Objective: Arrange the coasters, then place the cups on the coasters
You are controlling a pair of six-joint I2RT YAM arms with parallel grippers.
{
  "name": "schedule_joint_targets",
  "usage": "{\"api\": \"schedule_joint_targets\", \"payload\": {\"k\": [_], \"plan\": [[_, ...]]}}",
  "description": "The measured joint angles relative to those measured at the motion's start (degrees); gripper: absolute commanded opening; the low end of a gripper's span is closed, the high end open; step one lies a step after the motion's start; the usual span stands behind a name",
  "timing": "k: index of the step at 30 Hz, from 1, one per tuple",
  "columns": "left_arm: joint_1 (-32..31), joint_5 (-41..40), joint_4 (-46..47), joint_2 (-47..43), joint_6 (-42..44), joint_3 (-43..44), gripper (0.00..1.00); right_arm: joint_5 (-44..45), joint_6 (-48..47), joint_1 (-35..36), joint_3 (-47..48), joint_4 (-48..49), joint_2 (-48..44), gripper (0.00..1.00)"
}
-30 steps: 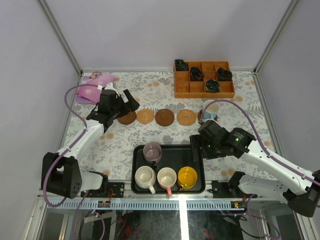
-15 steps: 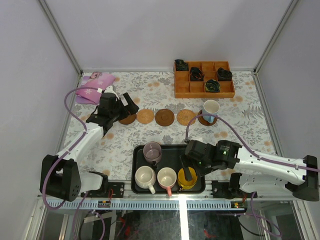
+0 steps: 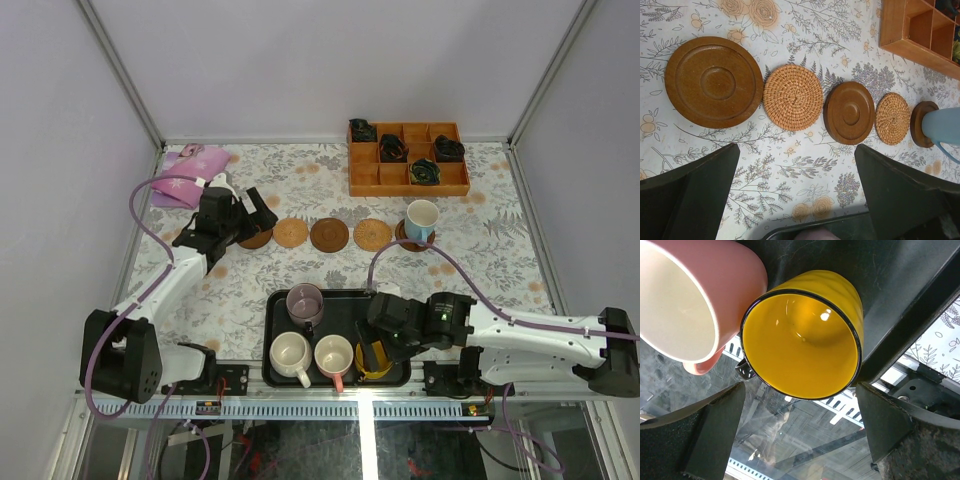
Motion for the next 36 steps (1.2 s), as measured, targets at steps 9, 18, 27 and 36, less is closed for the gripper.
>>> {"api": "schedule_joint_targets", "payload": {"k": [9,18,27,36], "plan": [[0.0,0.5,0.1,0.9,0.2,0.0,1.0,-0.9,1.1,1.3,-1.3,1.8,0.6,0.99],[0.0,0.6,0.4,1.2,0.9,0.0,1.0,-1.4,1.0,1.3,-2.8,4.8,4.0,1.0],[0.0,0.7,0.4,1.4,2.3,0.0,1.0,-2.9,1.9,1.4,-2.7,8.3,7.7,1.0],[0.0,0.7,0.5,2.4,2.4,0.0,1.0,0.8,6.4,1.6,-2.7,6.6,6.6,1.0]]}}
